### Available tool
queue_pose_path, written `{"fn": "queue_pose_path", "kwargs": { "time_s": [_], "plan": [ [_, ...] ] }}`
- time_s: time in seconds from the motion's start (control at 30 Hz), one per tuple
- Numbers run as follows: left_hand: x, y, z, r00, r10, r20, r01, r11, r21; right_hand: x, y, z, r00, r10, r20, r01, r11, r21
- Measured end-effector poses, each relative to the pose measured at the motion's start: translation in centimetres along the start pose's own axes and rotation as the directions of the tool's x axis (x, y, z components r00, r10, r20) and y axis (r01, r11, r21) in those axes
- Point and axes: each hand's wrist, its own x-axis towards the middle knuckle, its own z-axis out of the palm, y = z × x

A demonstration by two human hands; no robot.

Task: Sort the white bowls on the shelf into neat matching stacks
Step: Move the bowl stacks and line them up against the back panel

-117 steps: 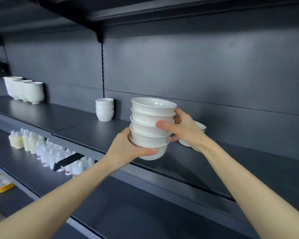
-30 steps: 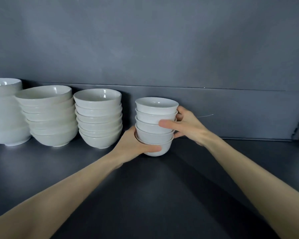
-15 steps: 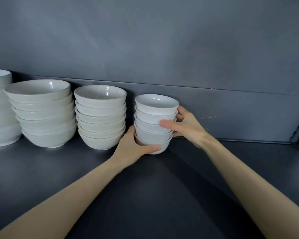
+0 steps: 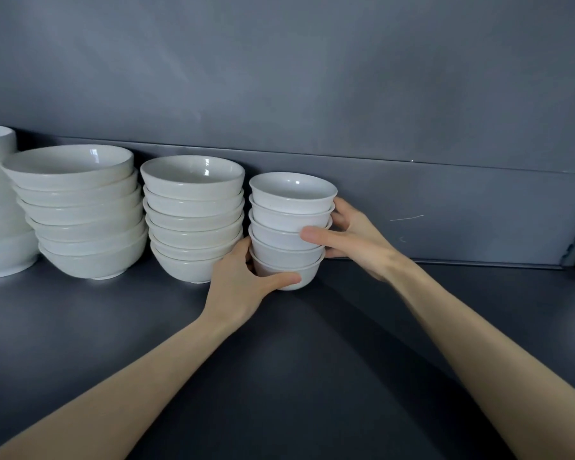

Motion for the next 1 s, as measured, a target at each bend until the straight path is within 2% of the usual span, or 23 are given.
{"fn": "queue_pose_path", "kwargs": {
  "time_s": [0.17,0.43,0.7,1.0],
  "plan": [
    [-0.10,-0.07,-0.04,0.999,0.033,-0.021,-0.033,0.999,0.018,-0.05,-0.04,0.47,0.999,-0.016,-0.047,0.016,1.000,0.009],
    [-0.10,-0.40,0.06,0.998,0.055,0.033,-0.053,0.998,-0.040,0.00,0.01,0.93,0.992,-0.038,-0.118,0.040,0.999,0.012],
    [0.26,-0.53,0.22,0.995,0.065,0.071,-0.060,0.996,-0.067,-0.09,-0.33,0.69,0.995,-0.031,-0.097,0.034,0.999,0.034],
    [0.37,-0.76,0.29,0.996,0.066,0.068,-0.062,0.996,-0.061,-0.17,-0.93,0.68,0.988,-0.075,-0.136,0.079,0.997,0.021]
  ]
}}
